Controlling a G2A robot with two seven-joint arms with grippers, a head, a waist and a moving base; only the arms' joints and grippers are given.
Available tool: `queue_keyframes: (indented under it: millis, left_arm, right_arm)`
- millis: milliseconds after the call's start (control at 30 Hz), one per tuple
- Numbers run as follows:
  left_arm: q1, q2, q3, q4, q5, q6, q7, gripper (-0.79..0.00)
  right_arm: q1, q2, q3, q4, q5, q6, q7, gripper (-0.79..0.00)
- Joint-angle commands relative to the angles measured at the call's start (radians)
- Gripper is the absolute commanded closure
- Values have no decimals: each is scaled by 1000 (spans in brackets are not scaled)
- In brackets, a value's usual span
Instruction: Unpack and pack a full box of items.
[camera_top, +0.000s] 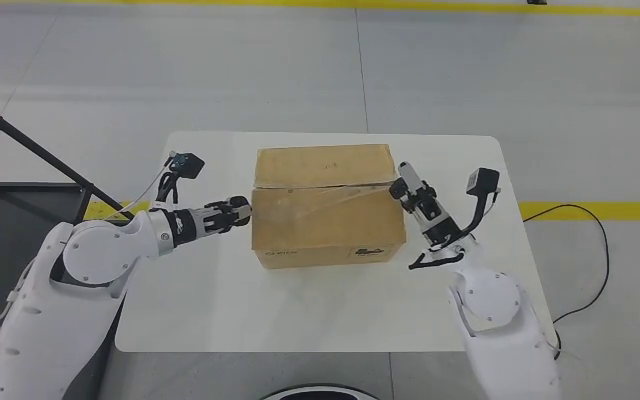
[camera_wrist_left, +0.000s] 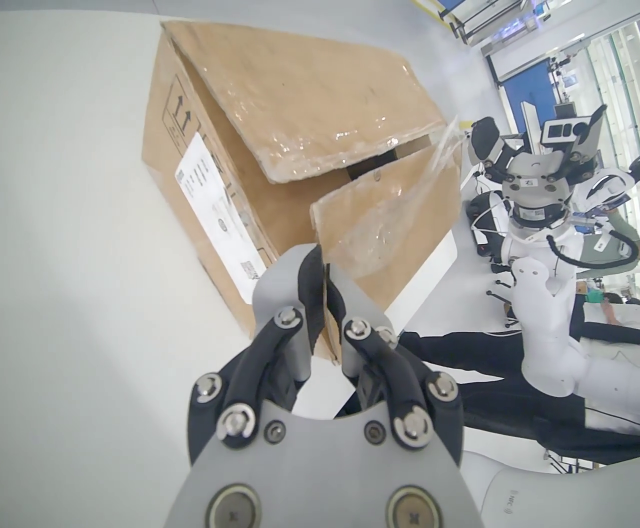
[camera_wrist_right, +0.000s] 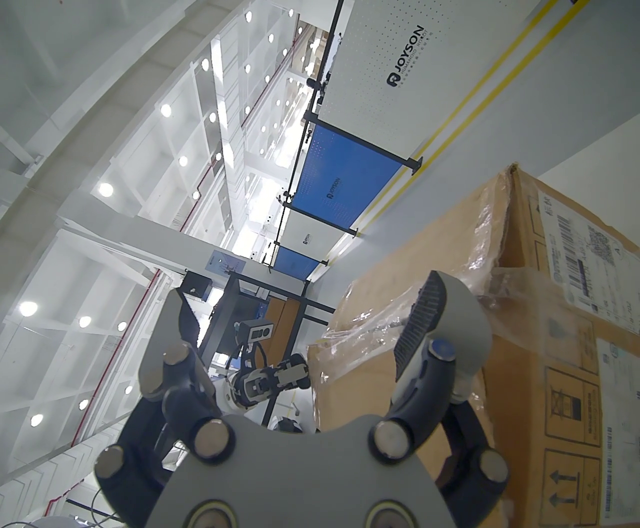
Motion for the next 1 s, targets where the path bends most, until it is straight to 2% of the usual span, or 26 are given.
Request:
queue_keyframes:
  millis: [0,133,367,467,633,800,900,967]
  left_arm:
    - [1,1,1,1,5,1,-4,-148]
    - [4,1,0,2,5,5,-1,-212]
    - [8,2,-6,-7,-7,8,0,-120]
    - [9,3,-5,-9,-9,8,2,-108]
    - [9,3,-1,-11,-6,9,-4,-175]
    - [7,3,-1,-9,-13,12,2,-135]
    - [3,4,1,-7,-12,10,4,0]
    - [0,4,3,-5,-12,10,4,0]
  right_arm:
    - [-1,0,-2,-1,-3,2,7,-785]
    - [-7,2,-2,-10,5,7,46,-785]
    - [-18,4,6,-20,3,22,68,-785]
    - [-20,4,7,-21,3,23,66,-785]
    - [-23,4,7,-21,3,24,66,-785]
    - [-24,4,7,-18,3,26,63,-785]
    - [-24,4,6,-17,2,25,62,-785]
    - [-24,4,6,-16,2,25,62,-785]
